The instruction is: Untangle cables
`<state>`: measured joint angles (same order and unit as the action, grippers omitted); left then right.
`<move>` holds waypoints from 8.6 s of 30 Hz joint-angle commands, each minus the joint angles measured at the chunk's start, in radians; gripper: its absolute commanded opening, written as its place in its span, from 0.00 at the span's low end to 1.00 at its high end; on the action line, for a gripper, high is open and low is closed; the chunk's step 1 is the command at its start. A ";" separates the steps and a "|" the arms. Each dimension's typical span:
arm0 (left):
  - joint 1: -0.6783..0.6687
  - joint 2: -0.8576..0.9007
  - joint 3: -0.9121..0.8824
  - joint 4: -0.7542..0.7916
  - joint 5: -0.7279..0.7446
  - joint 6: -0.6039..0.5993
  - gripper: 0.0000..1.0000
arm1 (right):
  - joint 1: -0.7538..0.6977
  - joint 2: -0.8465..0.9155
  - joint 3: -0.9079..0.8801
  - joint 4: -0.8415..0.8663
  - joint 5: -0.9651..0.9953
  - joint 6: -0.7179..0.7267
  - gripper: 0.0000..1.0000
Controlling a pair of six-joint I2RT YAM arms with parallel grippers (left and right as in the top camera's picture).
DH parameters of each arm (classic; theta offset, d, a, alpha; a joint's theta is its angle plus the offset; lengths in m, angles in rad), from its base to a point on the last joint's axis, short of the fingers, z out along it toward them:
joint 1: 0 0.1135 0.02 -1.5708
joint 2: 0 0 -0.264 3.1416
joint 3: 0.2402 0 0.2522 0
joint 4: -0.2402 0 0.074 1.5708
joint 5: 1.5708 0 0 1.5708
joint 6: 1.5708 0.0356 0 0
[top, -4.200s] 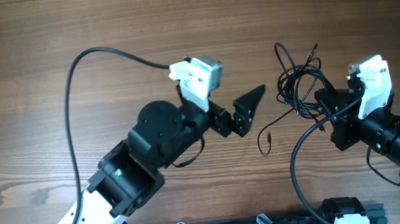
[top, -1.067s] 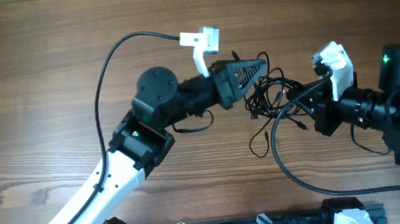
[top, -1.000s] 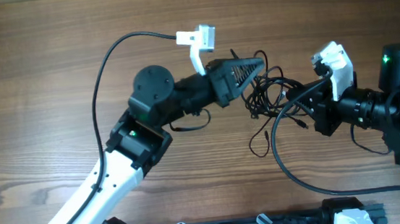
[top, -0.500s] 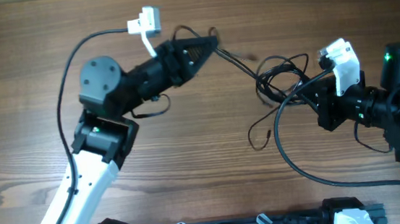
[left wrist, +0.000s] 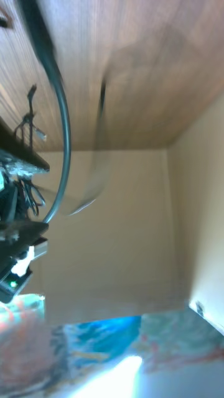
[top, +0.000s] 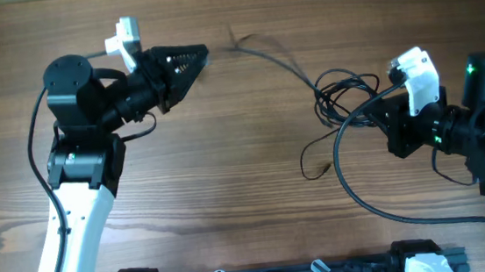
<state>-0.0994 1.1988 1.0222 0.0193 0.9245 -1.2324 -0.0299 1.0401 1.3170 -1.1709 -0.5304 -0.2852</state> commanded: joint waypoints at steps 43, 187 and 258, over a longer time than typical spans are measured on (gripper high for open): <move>-0.490 -0.021 0.012 -0.024 -0.272 0.327 0.71 | -0.003 0.003 -0.002 0.265 -0.519 0.079 0.04; -0.715 0.024 0.012 0.026 -0.645 0.700 0.04 | -0.003 0.004 -0.002 0.189 -0.275 0.084 0.14; -0.657 -0.164 0.012 -0.184 -0.768 0.745 0.04 | -0.003 0.037 -0.002 0.210 -0.178 0.184 0.92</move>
<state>-0.7204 1.0340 1.0279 -0.1799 0.1326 -0.4732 -0.0319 1.0744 1.3098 -0.9821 -0.6689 -0.1287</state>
